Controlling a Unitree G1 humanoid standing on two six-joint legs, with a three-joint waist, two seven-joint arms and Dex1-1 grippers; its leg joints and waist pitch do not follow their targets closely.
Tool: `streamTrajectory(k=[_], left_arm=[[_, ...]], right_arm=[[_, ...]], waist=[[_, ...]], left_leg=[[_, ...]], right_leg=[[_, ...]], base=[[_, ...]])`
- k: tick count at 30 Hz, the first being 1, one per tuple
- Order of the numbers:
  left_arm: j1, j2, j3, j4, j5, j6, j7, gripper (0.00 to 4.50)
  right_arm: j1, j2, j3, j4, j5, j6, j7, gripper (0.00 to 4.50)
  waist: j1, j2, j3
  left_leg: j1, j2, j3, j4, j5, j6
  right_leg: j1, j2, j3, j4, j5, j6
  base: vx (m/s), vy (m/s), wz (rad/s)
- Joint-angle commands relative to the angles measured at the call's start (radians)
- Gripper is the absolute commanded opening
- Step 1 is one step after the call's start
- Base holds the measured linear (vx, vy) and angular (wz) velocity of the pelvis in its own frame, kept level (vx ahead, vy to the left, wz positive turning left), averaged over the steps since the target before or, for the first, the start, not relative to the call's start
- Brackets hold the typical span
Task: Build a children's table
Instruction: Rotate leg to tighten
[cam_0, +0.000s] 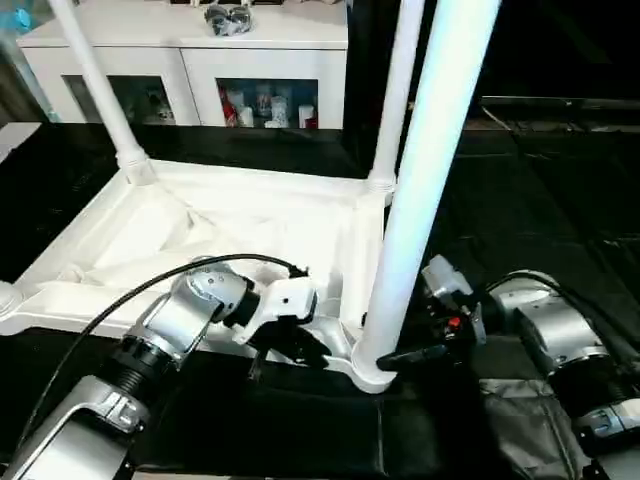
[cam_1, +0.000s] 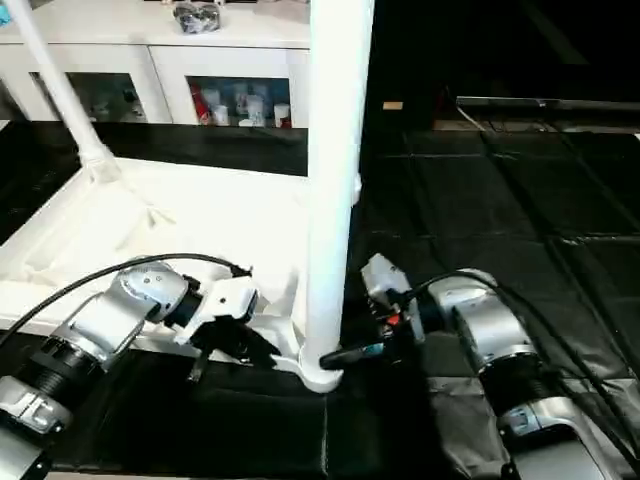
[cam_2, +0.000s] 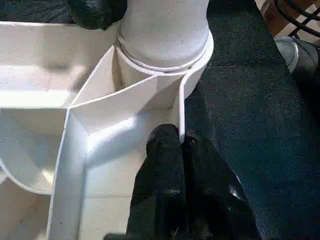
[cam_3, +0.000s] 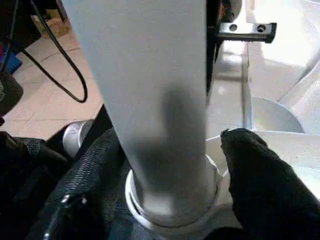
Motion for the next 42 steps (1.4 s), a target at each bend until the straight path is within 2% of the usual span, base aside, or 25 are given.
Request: streamTrajectory(k=[1,9,13,18,20,21,22,26,28,29,30,31,32,33,34,36,38,39,40,41,42], left_arm=[[0.002,-0.004,-0.039,-0.035,0.000,-0.014,-0.054,0.00],[0.007,0.004,-0.044,-0.042,-0.001,-0.014,-0.056,0.00],[0.006,0.004,-0.044,-0.038,-0.002,-0.012,-0.054,0.00],[0.006,-0.004,-0.037,-0.026,-0.003,-0.001,-0.036,0.00],[0.003,-0.021,-0.021,-0.005,-0.003,0.023,0.005,0.00],[0.001,-0.032,-0.011,0.004,-0.005,0.039,0.028,0.00],[-0.003,-0.046,0.000,0.013,-0.008,0.062,0.055,0.00],[-0.029,-0.096,0.037,0.054,-0.009,0.111,0.156,0.00],[-0.044,-0.123,0.054,0.077,-0.005,0.130,0.210,0.00],[-0.057,-0.149,0.070,0.096,-0.003,0.150,0.257,0.00],[-0.065,-0.165,0.079,0.108,-0.002,0.162,0.288,0.00],[-0.071,-0.178,0.086,0.117,-0.001,0.171,0.311,0.00],[-0.079,-0.194,0.095,0.128,-0.001,0.186,0.339,0.00],[-0.093,-0.222,0.111,0.147,-0.001,0.205,0.388,0.00],[-0.098,-0.230,0.116,0.153,-0.001,0.212,0.403,0.00],[-0.118,-0.268,0.140,0.178,-0.006,0.237,0.467,0.00],[-0.141,-0.311,0.173,0.205,-0.011,0.264,0.542,0.00],[-0.154,-0.335,0.195,0.223,-0.010,0.276,0.596,0.00],[-0.164,-0.352,0.210,0.235,-0.008,0.282,0.631,0.00],[-0.169,-0.362,0.218,0.242,-0.006,0.285,0.651,0.00],[-0.177,-0.375,0.231,0.254,-0.005,0.286,0.686,0.00]], right_arm=[[-0.019,0.004,0.012,0.007,0.019,-0.002,0.011,2.82],[-0.017,0.001,0.042,0.004,0.057,0.013,0.011,2.19],[-0.013,0.000,0.046,-0.004,0.071,0.026,0.011,2.06],[0.001,0.002,0.032,-0.027,0.094,0.051,0.011,2.04],[0.023,0.020,0.001,-0.039,0.080,0.059,-0.006,2.04],[0.031,0.027,-0.008,-0.042,0.075,0.067,-0.028,2.04],[0.040,0.034,-0.013,-0.046,0.072,0.076,-0.061,2.04],[0.057,0.075,-0.031,-0.047,0.060,0.106,-0.212,2.04],[0.061,0.098,-0.032,-0.043,0.039,0.126,-0.290,2.04],[0.059,0.130,-0.035,-0.028,0.008,0.120,-0.373,2.04],[0.056,0.150,-0.036,-0.017,-0.008,0.122,-0.421,2.04],[0.053,0.166,-0.038,-0.008,-0.020,0.123,-0.459,2.03],[0.048,0.189,-0.043,0.005,-0.034,0.126,-0.507,2.02],[0.039,0.226,-0.052,0.025,-0.052,0.135,-0.583,2.01],[0.036,0.237,-0.056,0.030,-0.056,0.138,-0.606,2.01],[0.017,0.287,-0.079,0.057,-0.061,0.168,-0.715,1.99],[-0.010,0.342,-0.107,0.102,-0.073,0.187,-0.846,1.99],[-0.026,0.370,-0.122,0.127,-0.083,0.183,-0.912,1.99],[-0.039,0.393,-0.137,0.148,-0.091,0.179,-0.963,1.99],[-0.046,0.406,-0.146,0.159,-0.096,0.177,-0.990,1.99],[-0.055,0.423,-0.155,0.174,-0.106,0.170,-1.035,1.99]], waist=[[-0.007,-0.010,-0.072],[-0.007,-0.009,-0.072],[-0.007,-0.006,-0.072],[-0.007,-0.004,-0.072],[-0.006,0.000,-0.072],[-0.006,-0.003,-0.072],[-0.007,0.000,-0.070],[-0.015,-0.003,-0.063],[-0.022,-0.002,-0.059],[-0.028,-0.006,-0.060],[-0.039,-0.008,-0.056],[-0.046,-0.007,-0.057],[-0.051,-0.010,-0.057],[-0.066,-0.008,-0.056],[-0.066,-0.008,-0.056],[-0.084,-0.007,-0.053],[-0.095,-0.005,-0.051],[-0.106,0.001,-0.050],[-0.110,0.006,-0.051],[-0.121,0.011,-0.055],[-0.124,0.012,-0.055]], left_leg=[[0.003,0.004,0.013,-0.069,-0.206,0.067],[0.003,0.004,0.012,-0.069,-0.218,0.062],[0.004,0.004,0.012,-0.069,-0.225,0.058],[0.004,0.004,0.011,-0.069,-0.229,0.057],[0.005,0.004,0.011,-0.069,-0.235,0.054],[0.005,0.003,0.012,-0.068,-0.236,0.054],[0.004,0.002,0.012,-0.069,-0.241,0.051],[0.007,-0.003,0.010,-0.073,-0.296,0.033],[0.010,-0.006,0.007,-0.075,-0.326,0.022],[0.010,-0.009,0.005,-0.074,-0.326,0.018],[0.001,-0.012,0.002,-0.075,-0.322,0.014],[-0.001,-0.016,-0.001,-0.074,-0.327,0.011],[-0.001,-0.018,-0.003,-0.073,-0.329,0.010],[0.000,-0.020,-0.004,-0.071,-0.340,0.015],[0.000,-0.020,-0.004,-0.071,-0.340,0.015],[0.004,-0.025,-0.007,-0.069,-0.373,0.016],[0.004,-0.028,-0.011,-0.067,-0.399,0.017],[0.009,-0.030,-0.018,-0.064,-0.436,0.017],[0.011,-0.029,-0.023,-0.066,-0.449,0.017],[0.007,-0.026,-0.029,-0.070,-0.464,0.023],[0.005,-0.022,-0.033,-0.075,-0.477,0.026]], right_leg=[[0.056,-0.024,0.034,-0.047,-0.238,-0.247],[0.056,-0.024,0.035,-0.048,-0.246,-0.246],[0.056,-0.023,0.034,-0.048,-0.248,-0.245],[0.056,-0.022,0.034,-0.047,-0.244,-0.247],[0.056,-0.022,0.034,-0.048,-0.246,-0.247],[0.056,-0.023,0.035,-0.049,-0.247,-0.247],[0.055,-0.022,0.035,-0.051,-0.261,-0.242],[0.056,-0.023,0.031,-0.065,-0.384,-0.201],[0.052,-0.023,0.028,-0.076,-0.468,-0.165],[0.052,-0.025,0.026,-0.081,-0.505,-0.146],[0.055,-0.025,0.023,-0.084,-0.541,-0.124],[0.056,-0.026,0.016,-0.090,-0.588,-0.096],[0.056,-0.027,0.014,-0.094,-0.601,-0.087],[0.051,-0.026,0.007,-0.102,-0.625,-0.074],[0.051,-0.026,0.007,-0.102,-0.625,-0.074],[0.046,-0.022,-0.005,-0.113,-0.658,-0.061],[0.043,-0.020,-0.013,-0.121,-0.684,-0.047],[0.040,-0.019,-0.025,-0.131,-0.697,-0.035],[0.044,-0.021,-0.031,-0.132,-0.686,-0.036],[0.053,-0.021,-0.039,-0.133,-0.645,-0.039],[0.058,-0.022,-0.042,-0.132,-0.623,-0.042]], base=[[0.000,0.000,0.00],[0.000,0.000,0.00],[0.000,0.000,0.00],[0.000,0.000,0.00],[0.000,0.000,0.00],[0.000,0.000,0.00],[0.000,0.000,0.00],[0.000,0.000,0.00],[0.000,0.000,0.00],[0.000,0.000,0.00],[0.000,0.000,0.00],[0.000,0.000,0.00],[0.000,0.000,0.00],[0.000,0.000,0.00],[0.000,0.000,0.00],[0.000,0.000,0.00],[0.000,0.000,0.00],[0.000,0.000,0.00],[0.000,0.000,0.00],[0.000,0.000,0.00],[0.000,0.000,0.00]])
